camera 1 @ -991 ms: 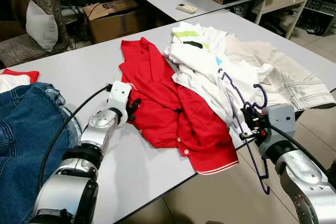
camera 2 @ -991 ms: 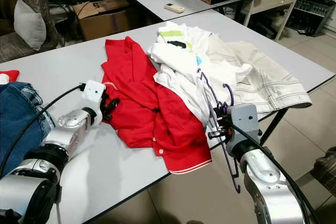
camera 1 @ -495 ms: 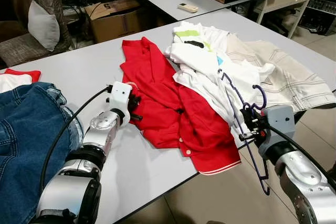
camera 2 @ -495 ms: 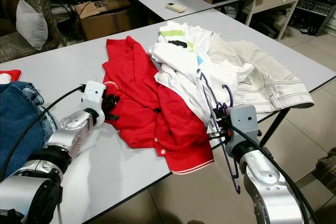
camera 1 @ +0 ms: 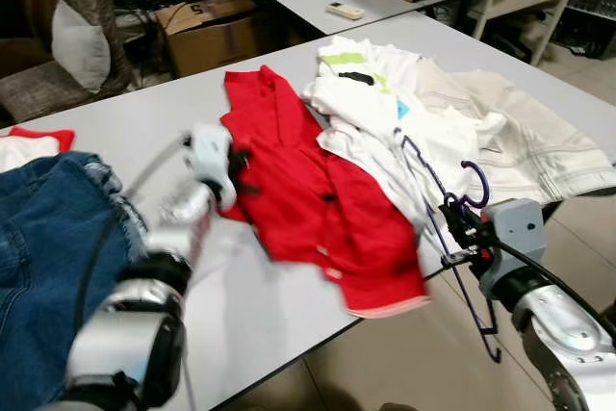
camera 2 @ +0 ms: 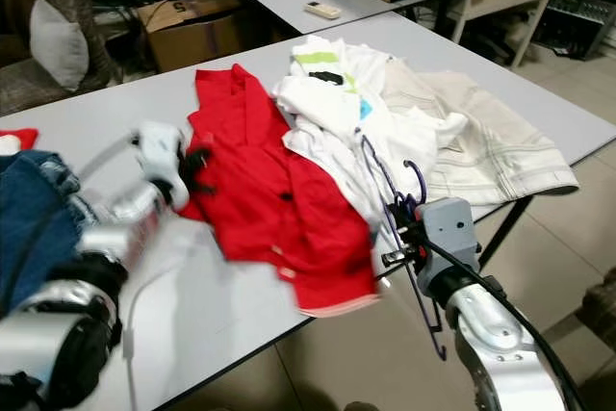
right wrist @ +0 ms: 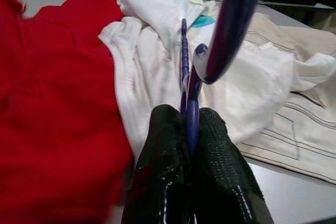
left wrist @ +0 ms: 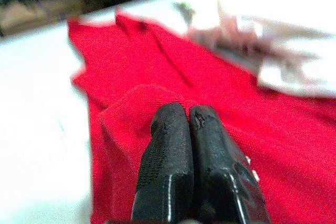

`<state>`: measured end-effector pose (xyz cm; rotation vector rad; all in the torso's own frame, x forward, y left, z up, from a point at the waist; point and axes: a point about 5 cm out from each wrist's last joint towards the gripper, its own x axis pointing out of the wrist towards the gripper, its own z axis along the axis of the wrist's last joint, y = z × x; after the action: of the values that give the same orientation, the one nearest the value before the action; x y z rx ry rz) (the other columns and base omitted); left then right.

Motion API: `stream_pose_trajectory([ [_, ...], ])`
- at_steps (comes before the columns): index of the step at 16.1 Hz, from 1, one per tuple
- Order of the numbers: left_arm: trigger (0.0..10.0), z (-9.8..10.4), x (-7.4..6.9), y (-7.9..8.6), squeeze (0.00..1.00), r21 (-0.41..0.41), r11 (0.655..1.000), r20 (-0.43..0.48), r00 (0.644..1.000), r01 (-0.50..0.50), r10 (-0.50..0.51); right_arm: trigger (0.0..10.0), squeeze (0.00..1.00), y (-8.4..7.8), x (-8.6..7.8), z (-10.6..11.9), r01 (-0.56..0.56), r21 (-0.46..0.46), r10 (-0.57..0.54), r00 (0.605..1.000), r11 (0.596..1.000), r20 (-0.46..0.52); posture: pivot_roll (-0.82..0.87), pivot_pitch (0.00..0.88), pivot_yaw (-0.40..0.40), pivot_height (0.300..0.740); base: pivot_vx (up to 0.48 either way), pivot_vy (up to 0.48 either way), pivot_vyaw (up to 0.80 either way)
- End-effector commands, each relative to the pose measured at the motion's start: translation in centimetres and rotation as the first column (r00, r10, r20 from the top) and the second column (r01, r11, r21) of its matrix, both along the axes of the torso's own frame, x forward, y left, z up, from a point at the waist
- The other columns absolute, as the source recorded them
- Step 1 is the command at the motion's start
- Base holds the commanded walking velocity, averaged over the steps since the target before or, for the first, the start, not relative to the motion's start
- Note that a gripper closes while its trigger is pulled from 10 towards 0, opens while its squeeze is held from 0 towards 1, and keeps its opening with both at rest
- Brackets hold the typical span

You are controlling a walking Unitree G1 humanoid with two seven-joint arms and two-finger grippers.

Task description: Hang hanger

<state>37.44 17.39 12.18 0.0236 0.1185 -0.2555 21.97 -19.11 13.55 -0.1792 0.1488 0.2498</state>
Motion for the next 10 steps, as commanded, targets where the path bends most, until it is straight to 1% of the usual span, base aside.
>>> stream_pose_trajectory([
  [1, 0.0, 2.0, 0.6, 0.8, 0.00, -0.014, 1.000, 0.080, 0.997, -0.019, 0.020, 10.0, 0.00, -0.2, -0.1, 0.7, -0.011, 0.011, 0.010, 1.000, 1.000, 0.027, -0.18, 0.000, 0.116, 0.740, 0.000, 0.000, 0.00],
  [2, 0.0, 2.8, 0.8, 1.1, 0.00, -0.020, 1.000, 0.106, 0.994, -0.022, 0.024, 10.0, 0.00, -0.4, -0.1, 0.9, -0.013, 0.018, 0.012, 0.999, 1.000, 0.034, -0.18, 0.000, 0.119, 0.740, 0.000, 0.000, 0.00],
  [3, 0.0, 4.1, 1.1, 1.4, 0.00, -0.027, 0.999, 0.152, 0.988, -0.019, 0.023, 10.0, 0.00, 0.1, -0.3, 1.6, -0.074, 0.083, 0.070, 0.996, 0.994, 0.051, -0.18, 0.000, 0.119, 0.740, 0.000, 0.000, 0.00],
  [4, 0.0, 5.9, 1.4, 1.2, 0.00, -0.017, 1.000, 0.202, 0.979, 0.017, -0.014, 10.0, 0.00, 1.0, -1.0, 2.7, -0.212, 0.144, 0.203, 0.976, 0.967, 0.073, -0.17, 0.000, 0.121, 0.740, 0.000, 0.000, 0.00],
  [5, 0.0, 6.8, 1.5, 1.0, 0.00, 0.002, 0.999, 0.229, 0.973, 0.043, -0.042, 10.0, 0.00, 1.5, -1.6, 3.3, -0.294, 0.169, 0.283, 0.955, 0.941, 0.087, -0.17, 0.000, 0.121, 0.740, 0.000, 0.000, 0.00],
  [6, 0.0, 7.2, 1.6, 0.9, 0.00, 0.012, 0.998, 0.237, 0.970, 0.054, -0.055, 10.0, 0.00, 1.7, -1.9, 3.5, -0.334, 0.179, 0.323, 0.942, 0.925, 0.090, -0.17, 0.000, 0.121, 0.740, 0.000, 0.000, 0.00],
  [7, 0.0, 8.9, 1.6, 0.6, 0.00, 0.035, 0.996, 0.274, 0.957, 0.086, -0.092, 10.0, 0.00, 2.3, -3.2, 4.1, -0.475, 0.195, 0.473, 0.879, 0.858, 0.060, -0.16, 0.000, 0.124, 0.740, 0.000, 0.000, 0.00],
  [8, 0.0, 9.8, 1.6, 0.7, 0.00, 0.056, 0.994, 0.290, 0.951, 0.097, -0.109, 10.0, 0.00, 2.5, -4.0, 4.2, -0.544, 0.188, 0.551, 0.834, 0.818, 0.015, -0.16, 0.000, 0.124, 0.740, 0.000, 0.000, 0.00],
  [9, 0.0, 10.1, 1.5, 0.9, 0.00, 0.086, 0.992, 0.285, 0.951, 0.097, -0.118, 10.0, 0.00, 2.4, -4.6, 3.8, -0.586, 0.171, 0.602, 0.796, 0.792, -0.060, -0.16, 0.000, 0.134, 0.740, 0.000, 0.000, 0.00],
  [10, 0.0, 10.1, 1.3, 1.1, 0.00, 0.107, 0.989, 0.269, 0.955, 0.100, -0.125, 10.0, 0.00, 2.3, -5.0, 3.2, -0.598, 0.175, 0.620, 0.775, 0.782, -0.121, -0.15, 0.000, 0.137, 0.740, 0.000, 0.000, 0.00],
])
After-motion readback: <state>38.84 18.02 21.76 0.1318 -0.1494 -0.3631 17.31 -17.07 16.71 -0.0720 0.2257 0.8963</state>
